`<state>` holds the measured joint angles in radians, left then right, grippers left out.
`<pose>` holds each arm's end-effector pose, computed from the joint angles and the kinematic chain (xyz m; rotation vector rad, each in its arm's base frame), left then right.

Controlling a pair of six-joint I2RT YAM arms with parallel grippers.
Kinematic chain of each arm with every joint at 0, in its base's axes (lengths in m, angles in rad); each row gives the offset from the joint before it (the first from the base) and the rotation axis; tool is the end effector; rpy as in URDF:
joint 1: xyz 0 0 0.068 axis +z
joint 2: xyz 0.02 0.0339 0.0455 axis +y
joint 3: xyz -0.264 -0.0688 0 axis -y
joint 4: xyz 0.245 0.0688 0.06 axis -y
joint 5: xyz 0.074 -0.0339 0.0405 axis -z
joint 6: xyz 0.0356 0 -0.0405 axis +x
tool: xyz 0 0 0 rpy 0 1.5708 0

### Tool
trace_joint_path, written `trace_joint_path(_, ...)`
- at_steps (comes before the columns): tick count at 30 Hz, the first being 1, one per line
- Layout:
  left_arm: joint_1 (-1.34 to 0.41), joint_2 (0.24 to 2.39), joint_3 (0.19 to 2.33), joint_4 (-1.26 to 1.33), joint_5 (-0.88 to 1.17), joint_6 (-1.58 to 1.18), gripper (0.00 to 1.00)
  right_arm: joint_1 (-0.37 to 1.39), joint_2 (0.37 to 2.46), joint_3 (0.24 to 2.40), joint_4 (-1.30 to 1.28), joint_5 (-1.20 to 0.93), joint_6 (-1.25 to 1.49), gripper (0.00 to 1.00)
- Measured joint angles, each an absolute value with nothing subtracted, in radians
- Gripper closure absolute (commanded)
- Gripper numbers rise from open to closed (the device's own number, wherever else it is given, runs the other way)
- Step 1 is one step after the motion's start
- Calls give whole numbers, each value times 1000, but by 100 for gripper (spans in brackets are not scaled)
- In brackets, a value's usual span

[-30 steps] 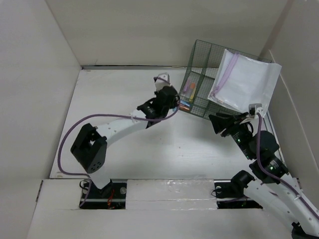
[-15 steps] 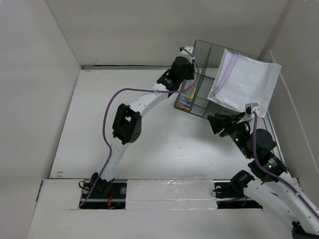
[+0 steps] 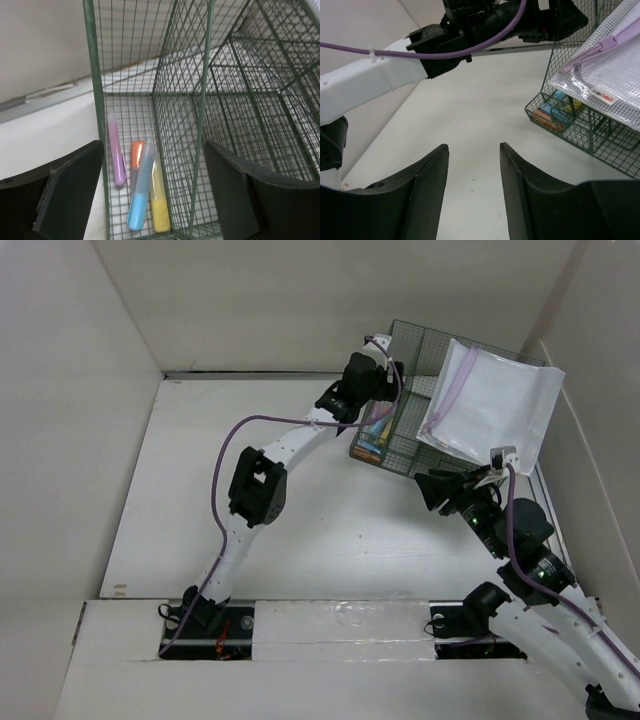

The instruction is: Organize the desk

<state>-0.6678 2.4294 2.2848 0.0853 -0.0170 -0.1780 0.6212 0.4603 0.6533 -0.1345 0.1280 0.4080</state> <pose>0.4560 -0.3589 0.3036 0.3915 1.6215 -0.6322 0.1015 0.0670 0.3430 -0.0603 1.5558 0.7240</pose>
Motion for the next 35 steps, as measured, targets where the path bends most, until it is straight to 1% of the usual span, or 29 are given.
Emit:
trace_joint_path(4, -669, 2370, 2150, 120, 6, -177, 20, 621, 467, 653, -134, 123, 408, 49)
trace_joint_path(5, -670, 2348, 2113, 121, 8, -178, 16, 621, 470, 653, -134, 123, 408, 49)
trace_joint_path(6, -673, 2316, 2061, 131, 8, -178, 1, 621, 471, 653, -134, 123, 408, 48)
trace_joint_path(9, -678, 2161, 1862, 166, -7, -192, 1, 621, 472, 653, -134, 124, 408, 47)
trace_joint_path(10, -682, 2090, 1789, 174, -20, -198, 3, 621, 472, 653, -134, 124, 408, 46)
trace_joint_path(12, -698, 1934, 1641, 218, -53, -213, 6, 621, 471, 653, -134, 123, 407, 46)
trace_joint_path(15, -728, 1649, 1400, 322, -105, -255, 7, 621, 468, 653, -132, 121, 406, 42)
trace_joint_path(17, -743, 1467, 1263, 380, -147, -295, 5, 621, 463, 653, -130, 117, 400, 35)
trace_joint_path(18, -746, 1388, 1199, 408, -171, -316, 3, 621, 460, 653, -129, 113, 396, 29)
trace_joint_path(19, -744, 1315, 1135, 429, -199, -335, 1, 621, 457, 653, -129, 109, 395, 18)
trace_joint_path(22, -736, 1133, 953, 450, -269, -380, 1, 621, 444, 656, -128, 93, 385, 6)
trace_joint_path(24, -731, 1024, 841, 421, -301, -402, 1, 621, 430, 662, -127, 81, 383, 2)
trace_joint_path(25, -731, 976, 798, 398, -312, -410, 1, 621, 423, 666, -127, 76, 382, 0)
trace_joint_path(29, -732, 746, 696, 282, -337, -442, 1, 621, 397, 691, -120, 58, 381, 0)
trace_joint_path(35, -732, 392, 683, 215, -385, -466, 1, 621, 366, 722, -113, 39, 382, 0)
